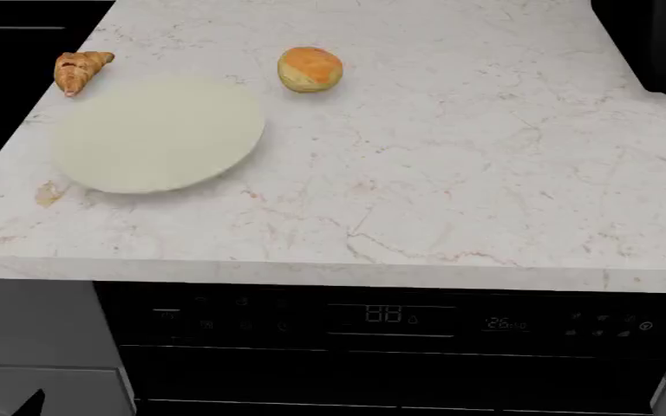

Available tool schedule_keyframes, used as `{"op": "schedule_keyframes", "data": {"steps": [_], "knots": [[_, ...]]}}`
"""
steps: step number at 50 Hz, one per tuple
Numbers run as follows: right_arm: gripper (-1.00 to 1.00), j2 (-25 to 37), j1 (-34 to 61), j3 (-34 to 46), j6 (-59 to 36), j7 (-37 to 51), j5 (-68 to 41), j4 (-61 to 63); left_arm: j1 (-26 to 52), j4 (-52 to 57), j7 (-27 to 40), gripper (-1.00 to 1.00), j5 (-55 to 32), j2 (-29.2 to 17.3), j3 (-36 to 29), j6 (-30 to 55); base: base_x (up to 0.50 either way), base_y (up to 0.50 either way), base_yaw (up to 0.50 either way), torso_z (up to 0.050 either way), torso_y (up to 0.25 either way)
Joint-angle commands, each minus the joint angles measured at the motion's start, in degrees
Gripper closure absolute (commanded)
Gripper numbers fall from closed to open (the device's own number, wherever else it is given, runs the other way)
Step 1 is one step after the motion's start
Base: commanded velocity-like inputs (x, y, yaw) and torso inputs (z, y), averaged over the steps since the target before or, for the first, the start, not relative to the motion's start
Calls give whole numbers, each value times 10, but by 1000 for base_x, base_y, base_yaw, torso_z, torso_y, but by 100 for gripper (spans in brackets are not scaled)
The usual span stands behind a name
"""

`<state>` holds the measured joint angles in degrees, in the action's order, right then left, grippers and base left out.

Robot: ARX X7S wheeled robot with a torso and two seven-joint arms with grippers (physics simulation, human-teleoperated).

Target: Place the pastries on the plates.

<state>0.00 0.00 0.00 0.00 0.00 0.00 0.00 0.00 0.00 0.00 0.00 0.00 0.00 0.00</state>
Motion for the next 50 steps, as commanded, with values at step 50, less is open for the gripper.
{"op": "schedule_keyframes", "data": {"steps": [50], "knots": [[-100,51,21,73,-73,68,-64,-5,33,3,35,-100,-84,-66,-55,56,0,0,0,34,0]]}}
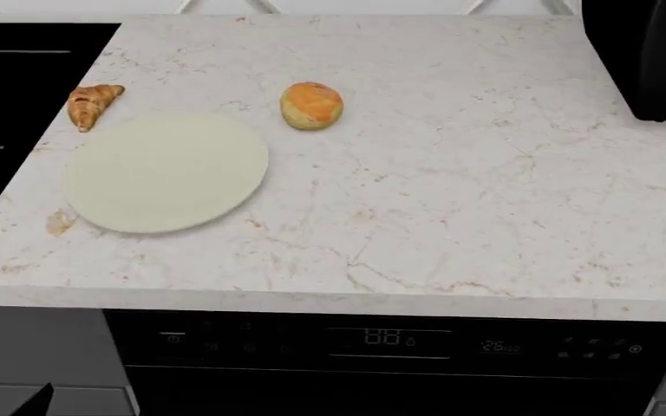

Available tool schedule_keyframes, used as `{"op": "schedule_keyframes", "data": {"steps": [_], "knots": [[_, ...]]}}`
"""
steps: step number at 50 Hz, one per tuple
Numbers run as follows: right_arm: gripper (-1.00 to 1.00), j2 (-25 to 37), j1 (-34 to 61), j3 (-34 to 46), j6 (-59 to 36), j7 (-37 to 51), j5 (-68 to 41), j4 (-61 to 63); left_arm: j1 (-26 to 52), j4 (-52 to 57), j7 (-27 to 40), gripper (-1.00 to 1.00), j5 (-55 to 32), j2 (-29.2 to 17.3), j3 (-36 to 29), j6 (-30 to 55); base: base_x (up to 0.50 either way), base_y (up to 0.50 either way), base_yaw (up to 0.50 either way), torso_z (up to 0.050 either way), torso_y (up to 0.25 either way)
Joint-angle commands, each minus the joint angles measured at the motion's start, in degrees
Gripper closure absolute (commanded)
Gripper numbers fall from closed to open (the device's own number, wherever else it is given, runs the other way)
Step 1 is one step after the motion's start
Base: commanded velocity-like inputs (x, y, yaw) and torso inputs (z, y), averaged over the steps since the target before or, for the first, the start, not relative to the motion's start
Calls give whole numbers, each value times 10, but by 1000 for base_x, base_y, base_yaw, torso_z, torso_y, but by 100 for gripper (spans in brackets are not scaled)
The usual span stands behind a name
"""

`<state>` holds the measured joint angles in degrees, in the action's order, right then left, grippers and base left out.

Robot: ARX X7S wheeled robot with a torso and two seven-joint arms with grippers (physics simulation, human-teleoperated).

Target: Place the pastries on the plates.

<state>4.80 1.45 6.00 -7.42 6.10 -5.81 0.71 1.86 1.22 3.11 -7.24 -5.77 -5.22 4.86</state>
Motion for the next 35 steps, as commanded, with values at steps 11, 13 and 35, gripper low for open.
{"op": "schedule_keyframes", "data": {"steps": [11,13,35], "knots": [[-100,32,28,14,-58,13,-11,64,32,94,10,-100,-57,-34,13,120,0,0,0,34,0],[-100,58,35,5,-130,2,-31,160,47,205,17,-100,-113,-64,45,233,0,0,0,0,0],[-100,156,155,-110,-493,20,-166,490,241,509,124,-100,-382,-170,227,695,0,36,0,0,0]]}}
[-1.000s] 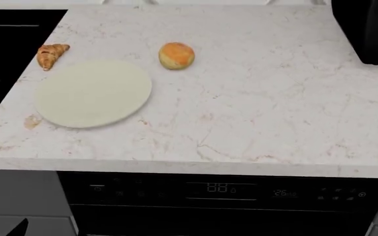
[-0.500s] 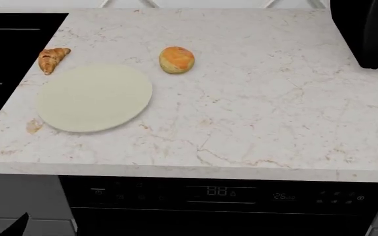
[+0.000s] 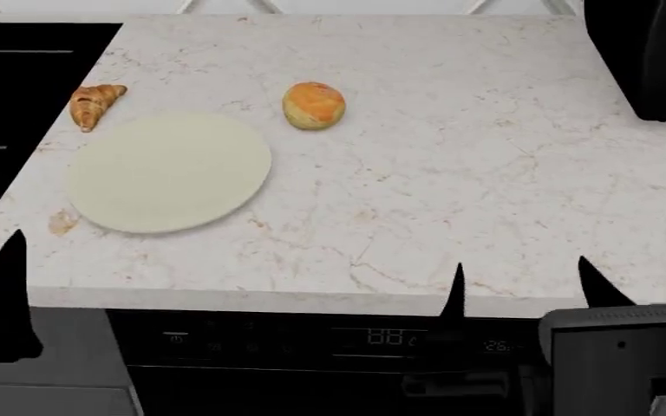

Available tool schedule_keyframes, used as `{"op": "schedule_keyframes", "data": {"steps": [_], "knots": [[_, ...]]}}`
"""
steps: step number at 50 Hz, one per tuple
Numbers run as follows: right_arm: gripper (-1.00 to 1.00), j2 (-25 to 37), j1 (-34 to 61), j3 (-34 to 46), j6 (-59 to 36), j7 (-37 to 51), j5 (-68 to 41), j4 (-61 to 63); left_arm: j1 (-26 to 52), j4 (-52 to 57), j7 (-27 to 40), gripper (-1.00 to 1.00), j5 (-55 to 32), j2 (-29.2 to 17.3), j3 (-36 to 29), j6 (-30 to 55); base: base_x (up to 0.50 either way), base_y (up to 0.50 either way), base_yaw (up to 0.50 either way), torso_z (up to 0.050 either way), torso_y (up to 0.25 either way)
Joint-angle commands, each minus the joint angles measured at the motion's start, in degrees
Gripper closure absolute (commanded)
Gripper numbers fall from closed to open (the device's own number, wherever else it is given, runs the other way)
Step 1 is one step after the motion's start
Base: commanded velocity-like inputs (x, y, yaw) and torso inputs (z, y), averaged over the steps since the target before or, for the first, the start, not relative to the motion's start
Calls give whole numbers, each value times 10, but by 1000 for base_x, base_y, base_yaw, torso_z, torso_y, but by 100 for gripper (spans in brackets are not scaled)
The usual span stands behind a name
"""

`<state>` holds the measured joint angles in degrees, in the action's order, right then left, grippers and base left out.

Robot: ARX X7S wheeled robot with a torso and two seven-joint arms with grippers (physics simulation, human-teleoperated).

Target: Place the pastries on the plates.

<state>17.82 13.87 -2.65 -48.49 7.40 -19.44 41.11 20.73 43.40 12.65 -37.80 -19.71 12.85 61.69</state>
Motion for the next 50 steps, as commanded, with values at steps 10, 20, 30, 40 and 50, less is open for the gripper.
{"op": "schedule_keyframes", "data": {"steps": [10,20,30,40,50], "knots": [[-100,32,32,-18,-92,9,-34,96,50,86,31,-100,-86,-31,48,126,0,500,0,0,0],[-100,30,50,-25,-119,22,-40,92,59,79,36,-100,-84,-36,40,119,0,400,0,0,0],[-100,40,133,-44,-189,22,-76,121,78,65,42,-100,-86,-31,30,116,134,0,0,0,0],[-100,48,153,-37,-200,25,-80,119,81,68,51,-100,-78,-34,24,102,500,0,0,0,0],[-100,50,146,-46,-206,29,-87,125,75,73,58,-100,-87,-33,31,105,500,0,0,0,0]]}}
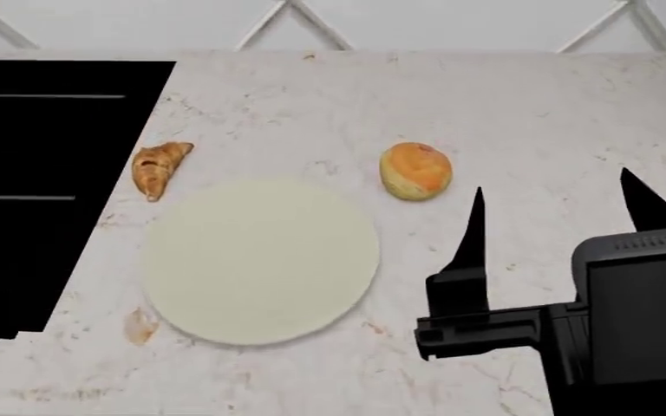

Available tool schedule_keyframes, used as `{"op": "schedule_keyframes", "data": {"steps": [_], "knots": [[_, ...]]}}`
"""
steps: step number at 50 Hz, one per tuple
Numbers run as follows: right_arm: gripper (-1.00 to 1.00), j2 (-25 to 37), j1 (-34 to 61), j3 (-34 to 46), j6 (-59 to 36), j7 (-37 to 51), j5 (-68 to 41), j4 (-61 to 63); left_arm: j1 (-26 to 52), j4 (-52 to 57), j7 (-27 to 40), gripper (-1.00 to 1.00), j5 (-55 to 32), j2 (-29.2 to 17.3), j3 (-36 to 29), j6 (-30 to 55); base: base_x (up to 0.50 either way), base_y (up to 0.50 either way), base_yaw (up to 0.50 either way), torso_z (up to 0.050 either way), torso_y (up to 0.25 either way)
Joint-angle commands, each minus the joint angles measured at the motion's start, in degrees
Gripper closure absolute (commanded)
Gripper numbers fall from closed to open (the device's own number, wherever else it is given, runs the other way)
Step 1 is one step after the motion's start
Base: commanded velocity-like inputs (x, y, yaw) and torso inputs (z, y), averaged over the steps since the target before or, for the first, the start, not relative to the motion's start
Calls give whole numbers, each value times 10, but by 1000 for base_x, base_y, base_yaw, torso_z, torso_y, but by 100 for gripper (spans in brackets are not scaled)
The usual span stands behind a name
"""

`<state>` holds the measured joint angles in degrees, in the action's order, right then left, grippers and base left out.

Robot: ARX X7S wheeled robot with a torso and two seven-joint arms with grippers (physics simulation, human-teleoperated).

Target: Place the pastries on the plates.

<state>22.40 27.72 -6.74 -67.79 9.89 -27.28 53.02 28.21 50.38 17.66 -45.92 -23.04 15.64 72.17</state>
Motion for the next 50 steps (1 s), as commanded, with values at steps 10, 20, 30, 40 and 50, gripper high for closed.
{"op": "schedule_keyframes", "data": {"steps": [10,20,30,40,50], "knots": [[-100,3,2,-3,-13,12,-10,7,-2,3,10,-100,-16,-4,6,3,500,0,0,0,2],[-100,6,4,1,-17,19,-13,12,-1,1,14,-100,-24,-4,14,0,500,0,0,0,0],[-100,13,6,13,-7,25,-5,-2,0,-5,17,-100,-23,-4,4,-7,500,0,0,0,1],[-100,-7,71,12,-131,37,-47,-13,7,-9,22,-100,-30,-4,2,-5,84,0,0,0,1],[-100,-22,145,-34,-214,203,-354,-181,4,-10,26,-100,-31,-5,-3,-10,0,0,0,0,0]]}}
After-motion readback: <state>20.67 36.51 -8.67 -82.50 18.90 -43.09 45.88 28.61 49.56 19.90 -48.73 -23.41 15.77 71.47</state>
